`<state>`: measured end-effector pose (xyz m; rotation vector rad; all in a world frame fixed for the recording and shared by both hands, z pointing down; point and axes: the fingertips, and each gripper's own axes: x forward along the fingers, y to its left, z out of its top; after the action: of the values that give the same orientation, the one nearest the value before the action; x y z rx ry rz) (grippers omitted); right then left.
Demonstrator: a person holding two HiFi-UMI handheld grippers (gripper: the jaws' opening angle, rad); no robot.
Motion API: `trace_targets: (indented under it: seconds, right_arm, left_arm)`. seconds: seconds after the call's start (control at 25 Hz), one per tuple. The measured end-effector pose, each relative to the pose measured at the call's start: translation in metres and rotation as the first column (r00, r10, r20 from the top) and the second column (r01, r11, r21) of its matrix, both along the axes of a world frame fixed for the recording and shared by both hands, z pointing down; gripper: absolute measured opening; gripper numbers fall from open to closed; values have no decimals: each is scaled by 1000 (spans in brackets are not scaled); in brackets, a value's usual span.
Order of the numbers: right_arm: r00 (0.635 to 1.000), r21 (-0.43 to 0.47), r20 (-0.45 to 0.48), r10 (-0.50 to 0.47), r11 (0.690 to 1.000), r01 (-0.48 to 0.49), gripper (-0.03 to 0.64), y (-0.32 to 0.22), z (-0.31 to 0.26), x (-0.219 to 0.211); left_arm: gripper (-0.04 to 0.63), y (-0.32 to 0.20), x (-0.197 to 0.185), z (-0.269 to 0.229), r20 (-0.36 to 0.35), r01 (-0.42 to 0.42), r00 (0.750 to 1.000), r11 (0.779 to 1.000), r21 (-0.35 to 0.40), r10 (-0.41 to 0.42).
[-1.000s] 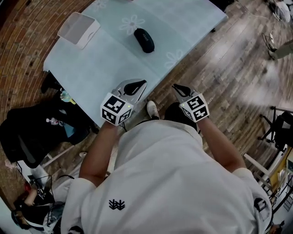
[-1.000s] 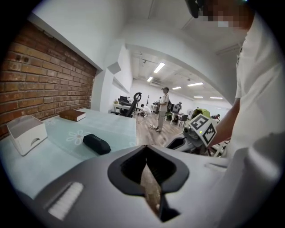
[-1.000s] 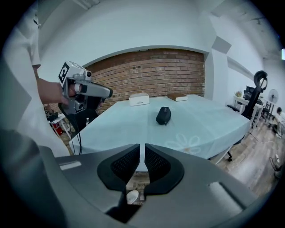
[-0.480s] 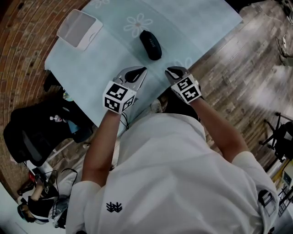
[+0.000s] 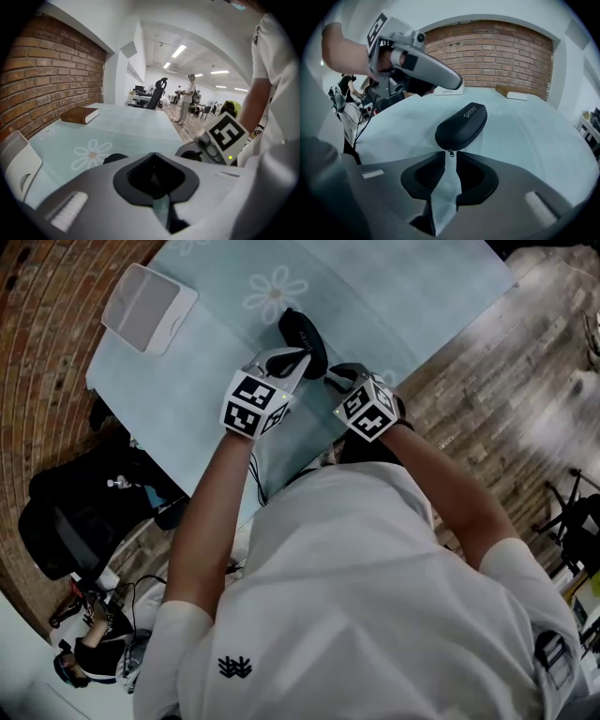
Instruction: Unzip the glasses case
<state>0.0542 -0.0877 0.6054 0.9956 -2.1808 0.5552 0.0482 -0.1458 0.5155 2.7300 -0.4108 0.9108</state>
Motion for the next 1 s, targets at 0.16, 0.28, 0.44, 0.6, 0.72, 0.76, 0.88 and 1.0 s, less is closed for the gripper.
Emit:
trace_targets:
  seconds: [0.16,0.28,0.44,0.6,0.72,0.76,0.88,1.0]
  right_arm:
    - [998,-8,-30,-60,998,60,51,-1,8,-1]
    - [996,-14,-26,-89,996,89,51,-3,11,-6]
    - [995,-35,-11,-100,994,99,51,-3,14,-8]
    - [996,-38,-6,-88,995,88,51,-7,14,-6]
    - [996,-31,-13,-86,996,86,51,-7,14,-6]
    - [996,-28,-15,-86,996,86,50,-6,13,-6]
    - [996,-18,-10,-85,996,84,29,-3,11,-9]
    - [997,-9,3,-80,997,80,28,-3,8,-11]
  left_arm:
    - [55,-11,12,21,40,-26,999,1000,-17,27]
    - [54,-14,16,33,65,-71,995,997,-5,72]
    - [54,-10,17,48,94,-109,989,994,-12,110]
    - [54,-11,14,52,73,-97,992,995,-23,99]
    - [54,-11,13,52,64,-83,994,996,-22,84]
    - [54,-10,12,51,59,-75,995,997,-23,76]
    - [54,-10,9,50,40,-47,998,999,-27,48]
    - [54,-11,2,49,21,-19,1000,999,-35,20]
